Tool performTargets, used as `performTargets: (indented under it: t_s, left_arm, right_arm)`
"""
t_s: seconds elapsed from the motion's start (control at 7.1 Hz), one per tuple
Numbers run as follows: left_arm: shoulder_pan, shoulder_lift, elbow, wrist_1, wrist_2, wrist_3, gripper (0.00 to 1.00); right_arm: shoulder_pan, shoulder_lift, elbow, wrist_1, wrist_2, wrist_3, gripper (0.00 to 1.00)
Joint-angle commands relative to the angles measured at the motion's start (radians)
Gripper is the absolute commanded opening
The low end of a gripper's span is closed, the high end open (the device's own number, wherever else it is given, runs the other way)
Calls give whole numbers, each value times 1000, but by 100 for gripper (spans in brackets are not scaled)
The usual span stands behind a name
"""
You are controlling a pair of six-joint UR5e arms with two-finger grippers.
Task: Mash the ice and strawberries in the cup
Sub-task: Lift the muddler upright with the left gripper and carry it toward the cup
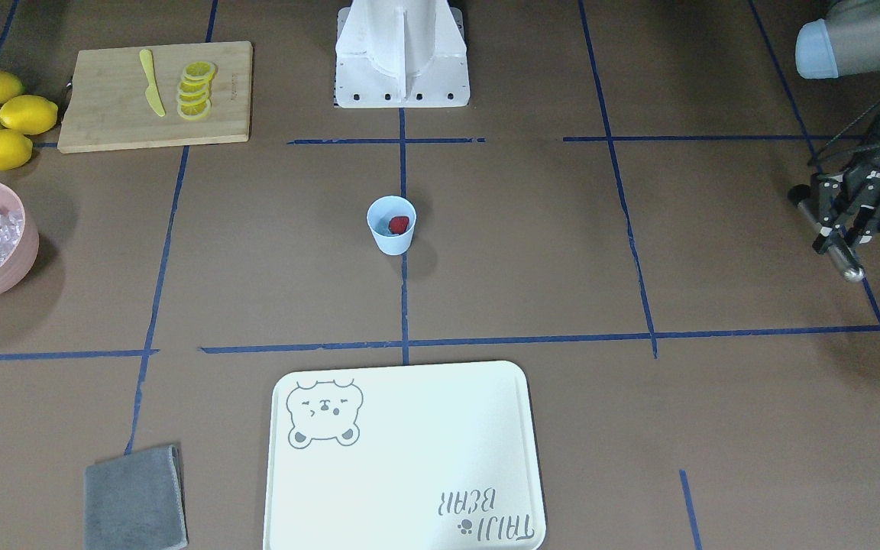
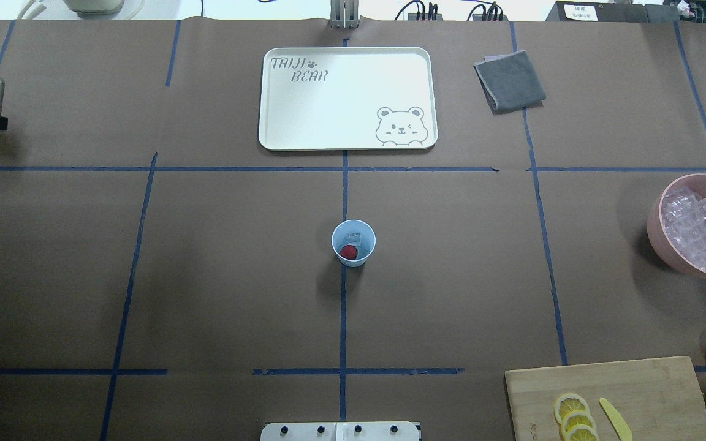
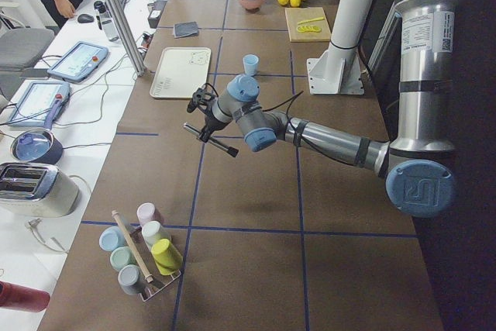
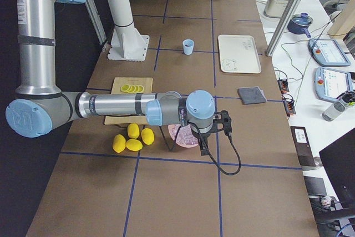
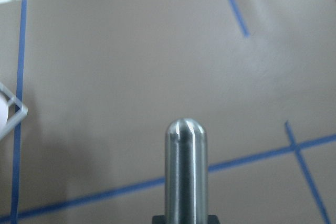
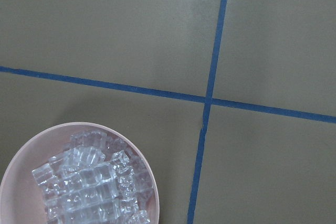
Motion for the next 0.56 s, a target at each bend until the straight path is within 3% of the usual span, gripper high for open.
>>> performTargets:
  t_s: [0.0,0.42]
  left_arm:
    - [78,-128,-22,-4,22,-68,0]
    - [442,-312,-28,-52,568,-198,0]
  right_arm:
    - [0,-5,13,0,5,0,100]
    - [0,-7,21,-5,4,2,100]
